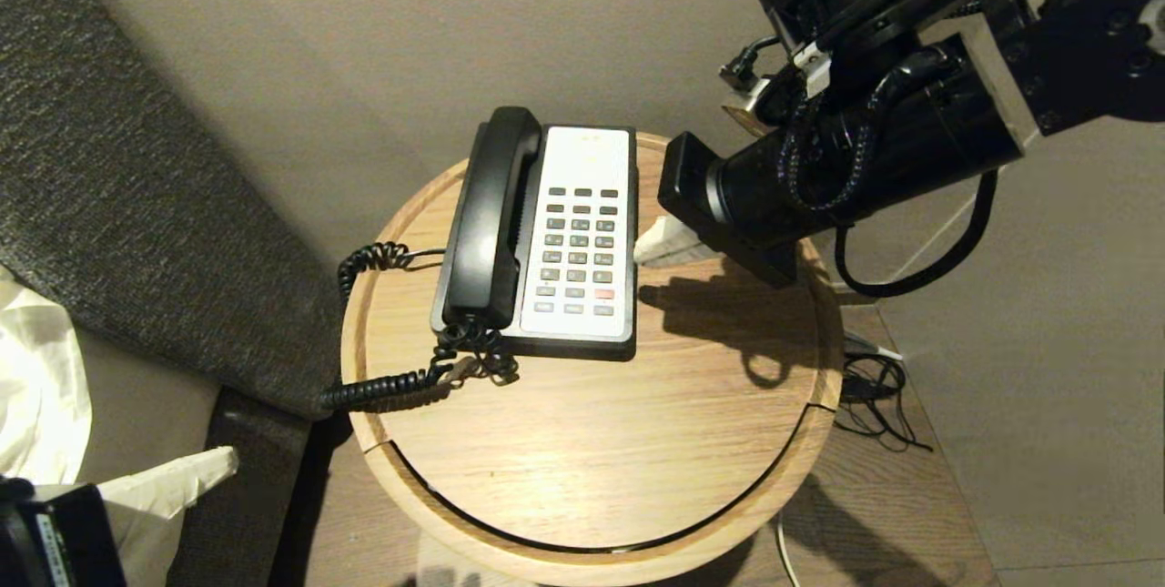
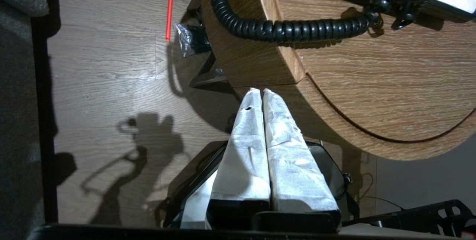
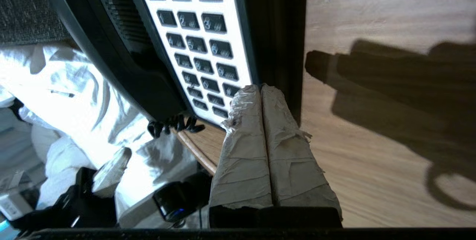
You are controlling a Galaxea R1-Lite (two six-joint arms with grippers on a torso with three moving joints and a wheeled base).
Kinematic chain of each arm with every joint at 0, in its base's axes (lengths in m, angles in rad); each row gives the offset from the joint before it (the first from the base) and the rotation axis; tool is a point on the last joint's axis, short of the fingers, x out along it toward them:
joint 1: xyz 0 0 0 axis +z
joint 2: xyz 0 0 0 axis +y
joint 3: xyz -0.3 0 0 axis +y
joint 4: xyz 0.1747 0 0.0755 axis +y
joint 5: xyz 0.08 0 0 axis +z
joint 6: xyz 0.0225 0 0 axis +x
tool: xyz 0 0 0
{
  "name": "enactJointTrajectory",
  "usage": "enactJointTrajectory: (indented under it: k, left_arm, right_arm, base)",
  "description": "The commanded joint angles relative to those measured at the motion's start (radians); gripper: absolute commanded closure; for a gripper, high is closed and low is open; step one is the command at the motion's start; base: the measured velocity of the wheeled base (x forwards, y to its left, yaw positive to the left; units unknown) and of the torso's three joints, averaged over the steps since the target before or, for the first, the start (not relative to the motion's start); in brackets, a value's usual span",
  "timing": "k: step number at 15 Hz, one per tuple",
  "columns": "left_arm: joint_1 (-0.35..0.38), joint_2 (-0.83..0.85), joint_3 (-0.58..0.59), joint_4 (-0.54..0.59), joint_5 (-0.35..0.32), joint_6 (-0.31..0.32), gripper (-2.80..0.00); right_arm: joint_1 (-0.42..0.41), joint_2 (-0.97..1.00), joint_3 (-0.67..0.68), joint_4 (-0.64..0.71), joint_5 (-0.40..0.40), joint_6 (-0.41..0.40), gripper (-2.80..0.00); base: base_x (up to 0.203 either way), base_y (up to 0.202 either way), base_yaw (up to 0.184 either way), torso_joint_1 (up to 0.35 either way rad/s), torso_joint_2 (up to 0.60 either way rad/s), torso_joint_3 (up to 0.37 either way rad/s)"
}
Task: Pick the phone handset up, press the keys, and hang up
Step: End the call using the dial pad
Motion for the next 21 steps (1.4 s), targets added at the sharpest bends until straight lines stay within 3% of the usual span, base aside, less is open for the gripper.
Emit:
enactJointTrajectory:
  k: [1, 5, 21]
  left_arm:
    - [0.000, 0.028, 0.013, -0.026, 0.001, -0.003, 0.00]
    - [0.000, 0.018, 0.022, -0.028, 0.000, -0.003, 0.00]
    - [0.000, 0.016, 0.038, -0.029, 0.001, -0.003, 0.00]
  right_arm:
    - [0.026, 0.006, -0.008, 0.014, 0.014, 0.009, 0.00]
    - [0.065, 0.006, -0.008, 0.036, 0.024, 0.032, 0.00]
    - [0.063, 0.059, -0.010, 0.024, 0.014, 0.020, 0.00]
  base:
    - [0.000, 0.000, 0.000, 0.000, 0.00, 0.000]
    - [0.000, 0.000, 0.000, 0.000, 0.00, 0.000]
    - [0.000, 0.000, 0.000, 0.000, 0.00, 0.000]
